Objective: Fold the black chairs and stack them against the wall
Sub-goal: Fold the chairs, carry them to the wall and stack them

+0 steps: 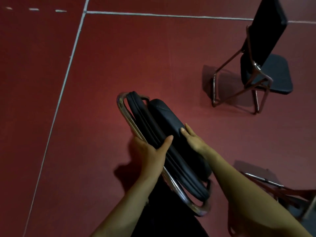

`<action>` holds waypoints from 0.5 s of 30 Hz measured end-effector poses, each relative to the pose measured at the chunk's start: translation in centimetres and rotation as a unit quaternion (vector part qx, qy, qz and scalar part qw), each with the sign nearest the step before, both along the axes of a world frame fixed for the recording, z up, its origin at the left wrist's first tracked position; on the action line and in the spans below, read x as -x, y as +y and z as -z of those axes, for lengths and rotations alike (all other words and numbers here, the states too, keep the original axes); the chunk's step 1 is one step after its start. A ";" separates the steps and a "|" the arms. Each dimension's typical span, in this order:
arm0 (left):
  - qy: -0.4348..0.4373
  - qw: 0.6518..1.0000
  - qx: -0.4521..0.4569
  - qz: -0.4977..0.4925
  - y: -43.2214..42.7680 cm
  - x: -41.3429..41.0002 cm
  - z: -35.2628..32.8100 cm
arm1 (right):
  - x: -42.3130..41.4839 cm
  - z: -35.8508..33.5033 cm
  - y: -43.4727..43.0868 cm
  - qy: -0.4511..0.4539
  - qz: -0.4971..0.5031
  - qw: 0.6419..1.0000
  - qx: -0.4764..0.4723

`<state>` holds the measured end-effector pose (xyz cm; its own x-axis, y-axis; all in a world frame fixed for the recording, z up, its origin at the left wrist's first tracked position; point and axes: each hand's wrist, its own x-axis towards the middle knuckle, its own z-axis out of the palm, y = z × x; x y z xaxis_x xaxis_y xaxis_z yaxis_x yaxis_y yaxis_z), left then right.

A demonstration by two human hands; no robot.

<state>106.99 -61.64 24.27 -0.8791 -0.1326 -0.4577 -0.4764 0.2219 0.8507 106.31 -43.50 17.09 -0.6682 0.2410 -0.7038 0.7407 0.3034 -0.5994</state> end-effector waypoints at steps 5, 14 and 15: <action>-0.033 0.999 0.017 -0.034 -1.5 -0.8 -0.9 | -1.6 -0.1 -0.9 0.040 -0.210 0.972 -0.100; -0.012 0.995 0.041 -0.095 -3.1 -2.2 -1.3 | -3.7 2.0 -2.9 0.111 -0.368 0.885 -0.264; -0.013 0.993 0.042 -0.105 -3.3 -2.3 -1.2 | -3.7 2.1 -3.1 0.119 -0.367 0.886 -0.259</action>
<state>109.26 -64.89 25.51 -0.8156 -0.3511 -0.4599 -0.5419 0.1849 0.8199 110.05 -46.60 14.96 -0.8932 -0.0692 -0.4443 0.1025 0.9307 -0.3510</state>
